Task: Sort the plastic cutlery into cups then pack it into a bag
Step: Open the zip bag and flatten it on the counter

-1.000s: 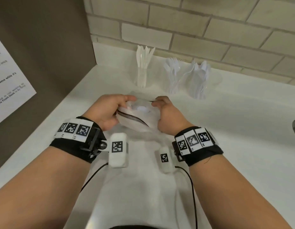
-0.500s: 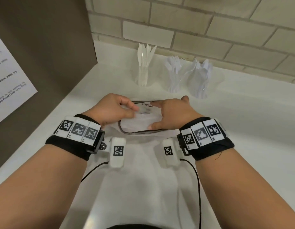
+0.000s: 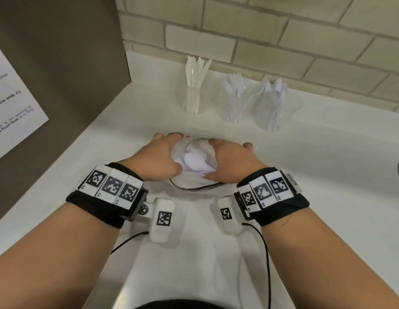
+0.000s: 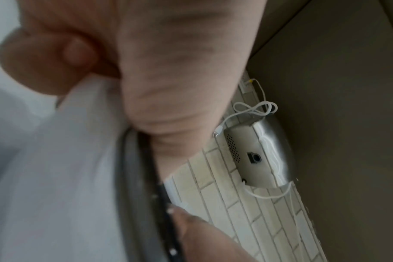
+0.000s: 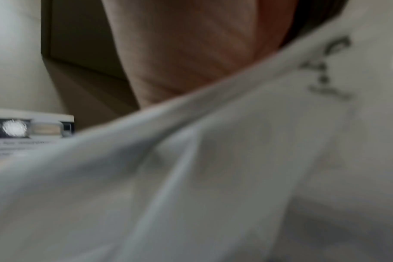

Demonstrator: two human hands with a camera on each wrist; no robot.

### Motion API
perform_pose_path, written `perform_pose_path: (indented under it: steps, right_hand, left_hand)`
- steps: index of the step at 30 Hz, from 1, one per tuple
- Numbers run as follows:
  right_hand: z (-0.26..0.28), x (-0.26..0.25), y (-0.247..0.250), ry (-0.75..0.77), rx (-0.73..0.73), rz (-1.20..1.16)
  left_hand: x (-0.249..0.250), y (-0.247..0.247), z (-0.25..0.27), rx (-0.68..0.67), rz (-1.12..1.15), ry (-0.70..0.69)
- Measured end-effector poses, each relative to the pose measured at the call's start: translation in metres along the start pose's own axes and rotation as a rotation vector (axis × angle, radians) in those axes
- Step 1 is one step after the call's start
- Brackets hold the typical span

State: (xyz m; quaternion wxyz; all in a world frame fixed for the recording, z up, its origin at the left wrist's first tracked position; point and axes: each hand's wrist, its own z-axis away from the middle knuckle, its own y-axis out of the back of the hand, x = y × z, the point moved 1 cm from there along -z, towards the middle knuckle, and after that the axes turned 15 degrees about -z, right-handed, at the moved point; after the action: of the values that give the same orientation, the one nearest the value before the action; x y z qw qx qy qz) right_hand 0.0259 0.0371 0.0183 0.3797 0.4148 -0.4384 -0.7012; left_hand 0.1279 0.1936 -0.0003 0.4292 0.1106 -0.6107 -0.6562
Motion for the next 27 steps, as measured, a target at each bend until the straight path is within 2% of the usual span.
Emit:
perform_pose_path:
  steps: [3,6,8,12,18,23,27]
  right_hand:
    - [-0.002,0.000,-0.004,0.028,-0.027,-0.060]
    - [-0.002,-0.010,-0.002,0.168,0.112,-0.077]
    - [-0.003,-0.012,0.000,0.158,0.164,-0.122]
    - [-0.010,-0.006,-0.006,-0.042,0.001,-0.026]
    - [-0.015,-0.006,-0.004,-0.029,-0.095,-0.080]
    - [-0.017,-0.014,-0.011,0.011,-0.137,-0.034]
    - [-0.017,-0.013,-0.005,-0.008,-0.098,-0.086]
  left_hand:
    - [-0.003,-0.006,0.004,-0.043,-0.152,0.044]
    - [-0.003,-0.007,0.006,-0.012,-0.207,0.096]
    - [-0.001,-0.005,0.008,-0.001,-0.255,0.117]
    - [0.000,-0.005,0.011,-0.022,-0.315,0.107]
    - [-0.009,-0.004,0.004,-0.008,-0.090,-0.017]
    - [-0.010,-0.010,0.002,0.026,-0.102,0.012]
    - [-0.013,-0.011,-0.001,0.025,-0.093,0.012]
